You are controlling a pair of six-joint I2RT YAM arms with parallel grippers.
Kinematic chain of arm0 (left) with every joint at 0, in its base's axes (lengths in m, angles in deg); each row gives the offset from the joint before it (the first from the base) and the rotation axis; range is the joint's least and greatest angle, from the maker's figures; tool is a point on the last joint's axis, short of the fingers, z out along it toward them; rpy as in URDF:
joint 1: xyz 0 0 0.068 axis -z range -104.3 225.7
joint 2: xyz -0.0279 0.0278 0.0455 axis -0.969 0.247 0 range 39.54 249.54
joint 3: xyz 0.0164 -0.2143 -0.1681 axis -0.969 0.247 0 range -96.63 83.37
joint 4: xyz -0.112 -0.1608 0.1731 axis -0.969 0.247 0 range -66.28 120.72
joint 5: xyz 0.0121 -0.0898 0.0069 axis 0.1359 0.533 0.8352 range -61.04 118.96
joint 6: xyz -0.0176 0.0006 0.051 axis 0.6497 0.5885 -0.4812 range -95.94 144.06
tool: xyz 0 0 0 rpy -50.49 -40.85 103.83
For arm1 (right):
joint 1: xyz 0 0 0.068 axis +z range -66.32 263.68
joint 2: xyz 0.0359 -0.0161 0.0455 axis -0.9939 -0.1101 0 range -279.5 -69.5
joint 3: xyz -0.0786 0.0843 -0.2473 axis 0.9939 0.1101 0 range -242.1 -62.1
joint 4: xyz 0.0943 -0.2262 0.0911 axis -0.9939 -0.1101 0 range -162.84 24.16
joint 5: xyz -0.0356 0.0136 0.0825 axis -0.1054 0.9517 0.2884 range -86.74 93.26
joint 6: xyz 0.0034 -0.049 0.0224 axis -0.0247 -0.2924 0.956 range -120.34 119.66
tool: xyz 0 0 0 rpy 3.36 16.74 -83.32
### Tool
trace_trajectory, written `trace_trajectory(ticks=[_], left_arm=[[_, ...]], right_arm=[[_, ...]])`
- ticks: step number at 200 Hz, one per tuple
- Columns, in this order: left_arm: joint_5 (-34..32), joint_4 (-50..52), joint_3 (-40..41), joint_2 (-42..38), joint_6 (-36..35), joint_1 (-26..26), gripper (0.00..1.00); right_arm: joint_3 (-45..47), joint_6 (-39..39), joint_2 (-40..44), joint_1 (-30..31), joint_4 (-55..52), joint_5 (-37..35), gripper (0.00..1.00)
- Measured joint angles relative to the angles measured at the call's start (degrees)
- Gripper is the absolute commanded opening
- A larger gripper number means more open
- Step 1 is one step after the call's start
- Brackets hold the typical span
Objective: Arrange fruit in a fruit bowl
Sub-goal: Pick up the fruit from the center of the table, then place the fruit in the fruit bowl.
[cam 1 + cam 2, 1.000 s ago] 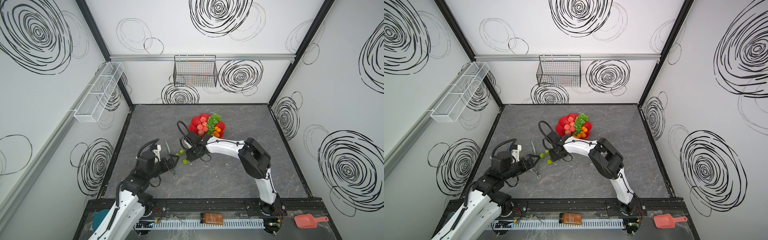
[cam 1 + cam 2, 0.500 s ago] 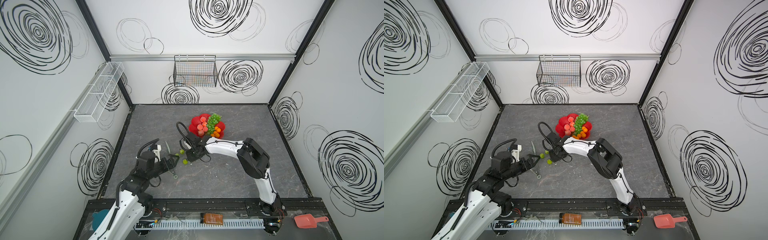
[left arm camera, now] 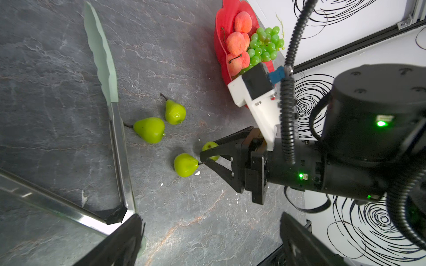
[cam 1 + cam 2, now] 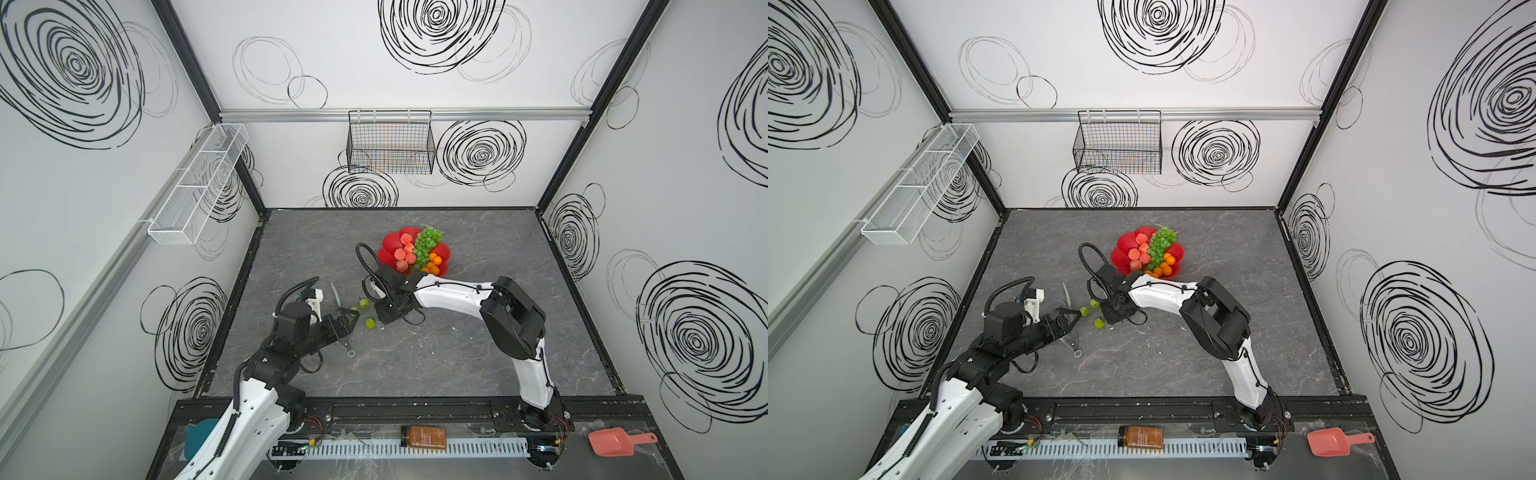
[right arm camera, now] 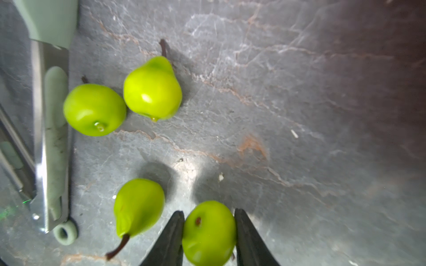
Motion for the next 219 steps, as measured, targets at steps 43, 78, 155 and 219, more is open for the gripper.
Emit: trace_trajectory(ticks=[43, 78, 155, 219], left_arm=[[-0.17, -1.03, 0.04, 1.03, -0.33, 1.73, 0.96], [-1.77, -1.27, -0.26, 3.26, -1.27, 5.46, 0.96], [-5.70, -6.75, -3.48, 10.73, -1.68, 12.79, 0.96], [-6.67, -11.47, -6.54, 17.42, -2.34, 13.92, 0.96]], right_arm=[[2.36, 0.07, 5.68, -1.66, 0.00, 0.02, 0.37], [4.72, 0.07, 10.71, -4.37, 0.04, 0.17, 0.37], [7.74, -0.28, 15.65, -12.79, -0.09, 1.66, 0.37], [7.37, -2.01, 15.65, -16.55, -0.96, 1.95, 0.37]])
